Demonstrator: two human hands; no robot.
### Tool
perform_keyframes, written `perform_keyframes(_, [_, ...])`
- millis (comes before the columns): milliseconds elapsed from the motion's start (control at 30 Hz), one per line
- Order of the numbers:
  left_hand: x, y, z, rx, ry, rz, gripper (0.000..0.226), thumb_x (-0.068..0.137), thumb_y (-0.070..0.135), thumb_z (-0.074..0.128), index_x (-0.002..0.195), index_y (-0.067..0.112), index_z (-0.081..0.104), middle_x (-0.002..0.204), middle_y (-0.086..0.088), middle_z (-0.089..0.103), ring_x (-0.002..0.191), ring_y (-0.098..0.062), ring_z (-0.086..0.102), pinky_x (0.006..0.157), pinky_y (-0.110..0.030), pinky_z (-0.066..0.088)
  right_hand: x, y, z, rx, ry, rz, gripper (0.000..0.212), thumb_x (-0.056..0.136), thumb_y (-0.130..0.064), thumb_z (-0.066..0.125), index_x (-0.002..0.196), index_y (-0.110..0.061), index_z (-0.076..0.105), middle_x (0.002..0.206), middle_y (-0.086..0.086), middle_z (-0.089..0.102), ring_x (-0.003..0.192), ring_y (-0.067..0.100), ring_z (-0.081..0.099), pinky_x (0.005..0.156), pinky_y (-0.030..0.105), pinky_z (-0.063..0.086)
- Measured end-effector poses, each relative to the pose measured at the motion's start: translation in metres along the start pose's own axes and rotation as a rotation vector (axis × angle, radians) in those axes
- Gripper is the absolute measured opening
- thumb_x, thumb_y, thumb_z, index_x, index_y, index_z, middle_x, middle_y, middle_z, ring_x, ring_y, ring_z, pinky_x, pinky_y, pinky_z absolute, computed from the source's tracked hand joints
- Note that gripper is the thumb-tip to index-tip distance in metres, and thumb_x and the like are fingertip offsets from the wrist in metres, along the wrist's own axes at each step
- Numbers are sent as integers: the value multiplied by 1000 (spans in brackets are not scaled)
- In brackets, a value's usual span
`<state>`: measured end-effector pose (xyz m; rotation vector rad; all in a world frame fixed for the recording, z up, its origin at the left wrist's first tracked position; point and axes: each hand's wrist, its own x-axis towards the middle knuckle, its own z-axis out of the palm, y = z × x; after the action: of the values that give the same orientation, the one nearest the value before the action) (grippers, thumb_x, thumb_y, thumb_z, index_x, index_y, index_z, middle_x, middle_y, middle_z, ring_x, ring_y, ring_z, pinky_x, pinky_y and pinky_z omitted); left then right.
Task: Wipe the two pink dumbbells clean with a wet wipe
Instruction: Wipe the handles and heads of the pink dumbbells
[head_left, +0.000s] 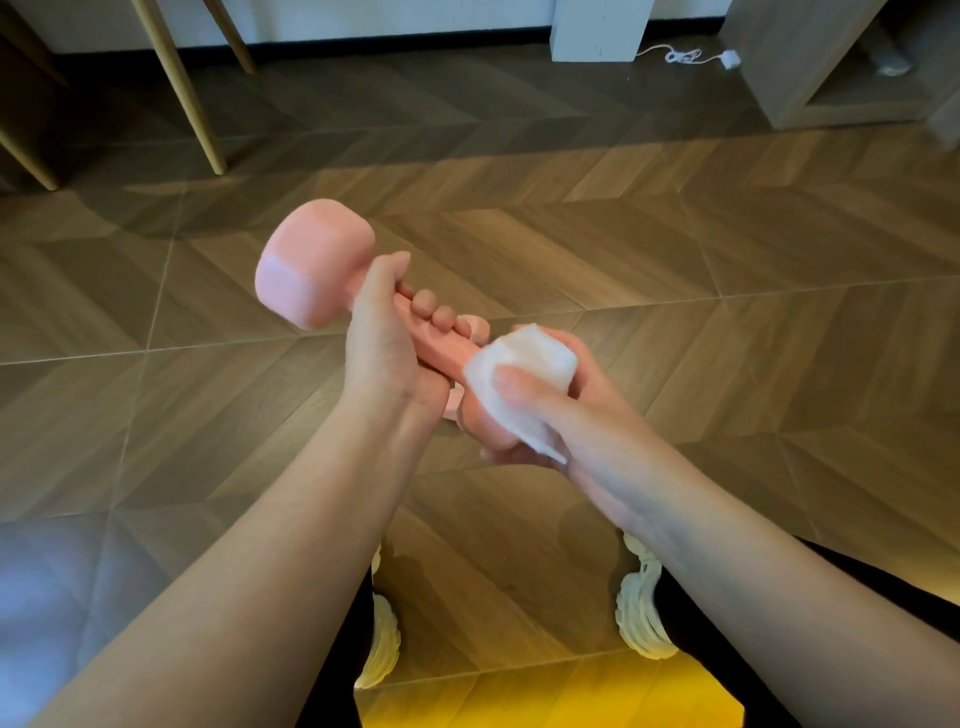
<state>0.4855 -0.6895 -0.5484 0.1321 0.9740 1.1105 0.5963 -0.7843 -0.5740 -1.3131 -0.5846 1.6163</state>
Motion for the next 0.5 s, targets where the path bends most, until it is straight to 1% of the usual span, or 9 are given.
perform_keyframes(67, [0,0,0,-8,-3,-8,32,93,20,54,68,19,33,47,6,28,36,-12,28,41,-18,34,1,0,3,1,38,-5,39,90,-41,67,125,-29,55,125,12,63,108,37,66,78,53,59])
perform_keyframes(133, [1,2,0,-23,-9,-13,32,92,19,52,66,19,33,46,5,27,34,-12,28,40,-17,35,0,-3,2,40,15,11,36,97,-41,56,129,-25,54,126,17,62,111,38,64,84,58,57])
perform_keyframes(167, [1,4,0,-41,-10,-15,32,92,18,51,65,19,34,46,6,27,32,-13,28,40,-17,35,-1,-5,-1,58,-23,12,38,97,-39,54,131,-23,54,128,18,61,114,39,62,87,60,55])
perform_keyframes(233, [1,7,-1,-85,-5,-18,32,92,18,49,65,19,33,45,6,27,31,-13,28,40,-16,36,-2,-8,-6,84,-139,2,46,94,-33,60,138,-22,49,135,18,57,121,39,58,92,62,51])
perform_keyframes(300, [2,9,-3,-111,3,-24,31,92,18,48,66,19,33,45,6,26,31,-13,28,40,-15,35,-1,-6,-8,22,-207,-16,60,85,-23,69,140,-26,45,139,13,55,123,36,58,95,60,51])
perform_keyframes(367, [1,8,-4,-106,5,-27,31,92,18,48,65,19,32,45,6,26,31,-13,27,39,-16,34,0,-2,-6,-96,-150,-48,67,76,-18,78,133,-36,49,136,4,55,120,30,60,93,56,54])
perform_keyframes(400, [1,7,-4,-91,-1,-23,32,92,18,48,64,19,32,45,6,26,31,-13,27,39,-16,34,0,1,-2,-133,-96,-60,66,73,-18,82,127,-40,52,131,0,57,115,27,63,89,54,56])
perform_keyframes(433, [0,6,-3,-71,-12,-15,32,92,18,48,64,19,32,45,6,25,32,-13,26,39,-16,34,1,3,1,-151,-46,-72,61,73,-21,84,120,-44,54,124,-3,60,109,23,66,86,51,58])
perform_keyframes(500, [0,3,-1,-28,-36,4,32,92,17,46,65,19,30,47,6,23,35,-13,24,40,-17,32,2,4,5,-144,31,-106,43,75,-34,81,109,-47,57,111,-8,66,96,18,71,80,47,61])
